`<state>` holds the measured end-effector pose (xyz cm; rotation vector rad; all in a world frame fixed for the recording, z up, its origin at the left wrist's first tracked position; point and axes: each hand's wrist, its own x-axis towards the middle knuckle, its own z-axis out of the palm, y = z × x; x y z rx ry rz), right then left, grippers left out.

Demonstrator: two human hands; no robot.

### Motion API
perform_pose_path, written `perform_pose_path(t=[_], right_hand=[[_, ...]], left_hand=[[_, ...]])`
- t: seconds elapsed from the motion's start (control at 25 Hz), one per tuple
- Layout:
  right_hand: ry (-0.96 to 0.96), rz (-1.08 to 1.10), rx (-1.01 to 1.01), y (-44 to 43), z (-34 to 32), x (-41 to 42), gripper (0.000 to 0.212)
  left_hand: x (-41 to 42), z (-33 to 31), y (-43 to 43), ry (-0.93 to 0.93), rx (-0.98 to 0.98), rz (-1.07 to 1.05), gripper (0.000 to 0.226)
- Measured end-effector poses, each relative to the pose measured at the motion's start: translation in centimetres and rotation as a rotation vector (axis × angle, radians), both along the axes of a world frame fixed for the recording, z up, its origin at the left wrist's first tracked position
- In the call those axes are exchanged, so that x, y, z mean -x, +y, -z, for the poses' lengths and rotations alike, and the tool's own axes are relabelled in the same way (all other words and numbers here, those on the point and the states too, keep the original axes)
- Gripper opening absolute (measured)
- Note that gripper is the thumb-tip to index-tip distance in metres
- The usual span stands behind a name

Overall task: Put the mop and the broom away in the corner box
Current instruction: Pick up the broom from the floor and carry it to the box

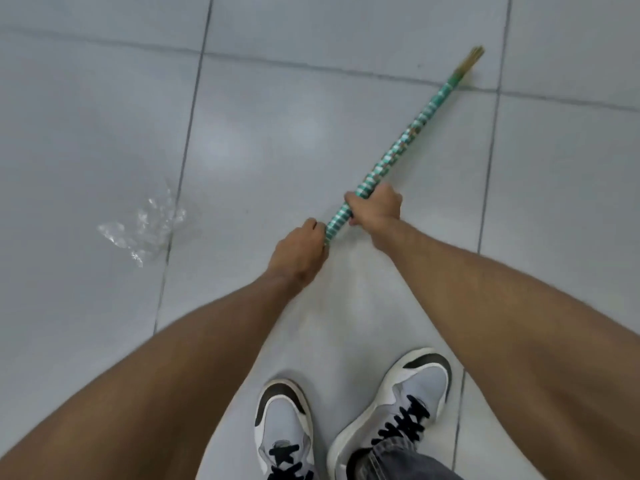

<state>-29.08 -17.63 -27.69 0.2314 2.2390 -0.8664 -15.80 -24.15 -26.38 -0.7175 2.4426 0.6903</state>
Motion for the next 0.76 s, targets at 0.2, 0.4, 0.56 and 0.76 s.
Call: perform_pose_path(t=[0.2,0.4,0.56,0.76], right_hand=[[0.113,0.161,0.058,3.9,-19.9,4.4,0.033],[0.265,0.507,0.209,10.2,-51.9,9.4,0.028],[0.47,0.745,0.279,19.8,-73.6,9.5,0.035],[0.595,1.133,0.334,36.2,-87.7,-1.5,0.03]], left_hand=[[5.1,-19.4,1.0,0.017,-0.046,0.149,0.035],[13.6,-49.8,4.1,0.214,0.059,0.396,0.037],[17.2,-71.7,11.3,0.451,0.139,0.659,0.039],[13.0,-84.9,26.4,0.631,0.097,0.997,0.041]])
